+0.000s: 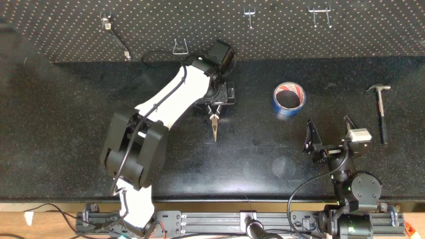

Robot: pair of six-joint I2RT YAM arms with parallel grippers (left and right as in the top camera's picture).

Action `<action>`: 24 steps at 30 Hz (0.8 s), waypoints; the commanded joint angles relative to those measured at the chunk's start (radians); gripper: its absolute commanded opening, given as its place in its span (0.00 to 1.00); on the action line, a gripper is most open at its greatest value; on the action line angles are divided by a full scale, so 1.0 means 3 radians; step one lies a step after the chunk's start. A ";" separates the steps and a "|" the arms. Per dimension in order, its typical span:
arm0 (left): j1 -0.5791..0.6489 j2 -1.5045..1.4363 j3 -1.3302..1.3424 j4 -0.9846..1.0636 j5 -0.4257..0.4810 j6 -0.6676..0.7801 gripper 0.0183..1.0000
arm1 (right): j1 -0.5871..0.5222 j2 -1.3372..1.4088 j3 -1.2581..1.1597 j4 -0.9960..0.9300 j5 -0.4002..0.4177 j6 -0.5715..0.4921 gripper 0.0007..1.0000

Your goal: Place Tools Onto Pegboard

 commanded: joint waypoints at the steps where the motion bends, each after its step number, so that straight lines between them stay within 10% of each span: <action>1: 0.0009 0.0038 0.0057 0.0025 0.0080 -0.0080 1.00 | 0.0014 -0.0018 -0.0014 -0.0010 0.0031 0.0024 0.97; 24: 0.0006 0.0085 0.0057 -0.0001 0.0081 -0.0108 1.00 | 0.0014 -0.0018 -0.0014 -0.0010 0.0031 0.0024 0.97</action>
